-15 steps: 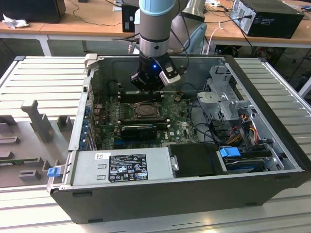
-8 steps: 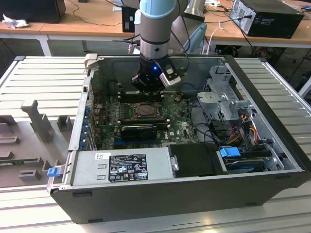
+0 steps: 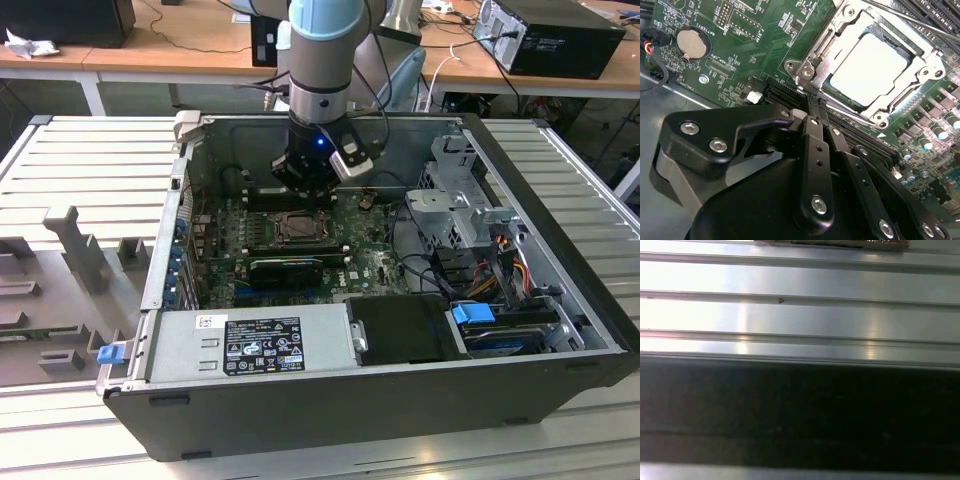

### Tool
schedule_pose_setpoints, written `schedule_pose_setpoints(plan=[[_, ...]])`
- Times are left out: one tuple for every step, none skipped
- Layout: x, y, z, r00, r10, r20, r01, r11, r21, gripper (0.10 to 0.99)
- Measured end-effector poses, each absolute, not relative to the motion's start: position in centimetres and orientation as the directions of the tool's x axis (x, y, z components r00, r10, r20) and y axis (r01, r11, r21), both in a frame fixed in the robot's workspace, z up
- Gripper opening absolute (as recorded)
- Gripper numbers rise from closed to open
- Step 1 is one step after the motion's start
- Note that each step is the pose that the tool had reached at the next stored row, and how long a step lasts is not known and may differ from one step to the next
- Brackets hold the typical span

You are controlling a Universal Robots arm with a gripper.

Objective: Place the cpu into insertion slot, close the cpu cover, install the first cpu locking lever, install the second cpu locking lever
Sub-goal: 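Install the first cpu locking lever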

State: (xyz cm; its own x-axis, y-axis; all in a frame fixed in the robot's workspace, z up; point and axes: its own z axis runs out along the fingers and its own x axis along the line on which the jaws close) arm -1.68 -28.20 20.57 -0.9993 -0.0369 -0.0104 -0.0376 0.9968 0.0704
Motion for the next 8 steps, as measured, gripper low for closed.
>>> schedule_pose_setpoints(plan=[[-1.68,-28.2,20.54,-0.999,-0.037,-0.01,-0.038,0.997,0.069,0.106],[-1.68,-28.2,20.52,-0.999,-0.037,-0.01,-0.038,0.997,0.067,0.106],[-1.68,-28.2,20.49,-0.999,-0.037,-0.01,-0.038,0.997,0.065,0.106],[-1.69,-28.2,20.48,-0.999,-0.037,-0.01,-0.037,0.997,0.062,0.106],[-1.68,-28.2,20.43,-0.999,-0.037,-0.01,-0.037,0.998,0.056,0.106],[-1.68,-28.2,20.4,-0.999,-0.037,-0.01,-0.038,0.998,0.052,0.106],[-1.68,-28.2,20.37,-0.999,-0.037,-0.01,-0.038,0.998,0.05,0.106],[-1.68,-28.2,20.32,-0.999,-0.037,-0.01,-0.038,0.998,0.048,0.106]])
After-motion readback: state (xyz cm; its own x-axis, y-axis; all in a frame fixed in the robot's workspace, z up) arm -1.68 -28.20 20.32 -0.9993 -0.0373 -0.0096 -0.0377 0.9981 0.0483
